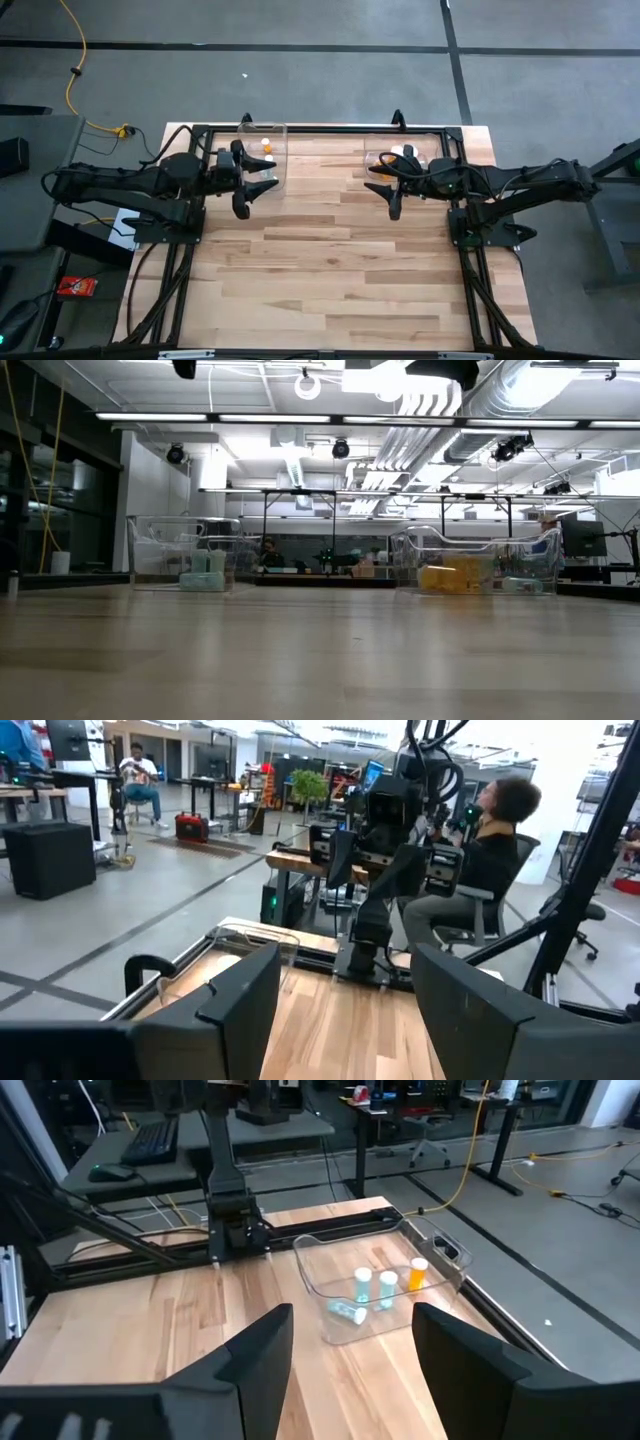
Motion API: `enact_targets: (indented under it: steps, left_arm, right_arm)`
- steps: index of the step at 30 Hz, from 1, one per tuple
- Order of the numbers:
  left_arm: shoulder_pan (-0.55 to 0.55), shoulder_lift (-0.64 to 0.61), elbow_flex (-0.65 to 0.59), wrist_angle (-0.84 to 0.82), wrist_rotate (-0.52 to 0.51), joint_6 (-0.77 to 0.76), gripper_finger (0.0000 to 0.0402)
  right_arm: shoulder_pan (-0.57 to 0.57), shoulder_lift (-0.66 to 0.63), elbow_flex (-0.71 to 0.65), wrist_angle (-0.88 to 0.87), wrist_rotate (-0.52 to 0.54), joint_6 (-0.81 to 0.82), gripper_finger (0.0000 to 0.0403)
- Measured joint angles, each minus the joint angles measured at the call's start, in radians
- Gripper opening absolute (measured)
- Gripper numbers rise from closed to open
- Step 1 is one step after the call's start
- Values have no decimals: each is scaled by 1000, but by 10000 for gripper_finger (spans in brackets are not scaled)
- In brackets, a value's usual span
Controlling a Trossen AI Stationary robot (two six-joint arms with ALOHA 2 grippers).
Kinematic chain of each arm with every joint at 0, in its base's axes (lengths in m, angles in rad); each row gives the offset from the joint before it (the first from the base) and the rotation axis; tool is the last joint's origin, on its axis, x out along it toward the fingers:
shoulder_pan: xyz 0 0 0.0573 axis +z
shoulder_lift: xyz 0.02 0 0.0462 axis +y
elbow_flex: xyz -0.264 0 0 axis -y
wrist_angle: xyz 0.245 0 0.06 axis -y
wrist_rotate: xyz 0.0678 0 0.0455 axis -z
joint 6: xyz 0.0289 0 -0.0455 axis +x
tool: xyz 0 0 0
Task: Pick and place medicine bottles into bin by pill shape (circle, oval)
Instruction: Return to Home Position
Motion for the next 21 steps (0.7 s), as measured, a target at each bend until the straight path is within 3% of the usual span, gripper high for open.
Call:
enact_targets:
  steps: [3,6,13,21]
  left_arm:
    - [0,0,0,-3,7,7,211]
    - [-3,0,0,-8,66,52,185]
    - [-13,-53,-49,-89,75,30,15]
    - [-14,-270,-269,-56,41,-57,2]
  right_arm:
    - [1,0,0,0,-5,0,199]
    - [1,0,0,0,-5,3,199]
    - [1,0,0,0,-5,20,199]
    - [1,0,0,3,-61,40,199]
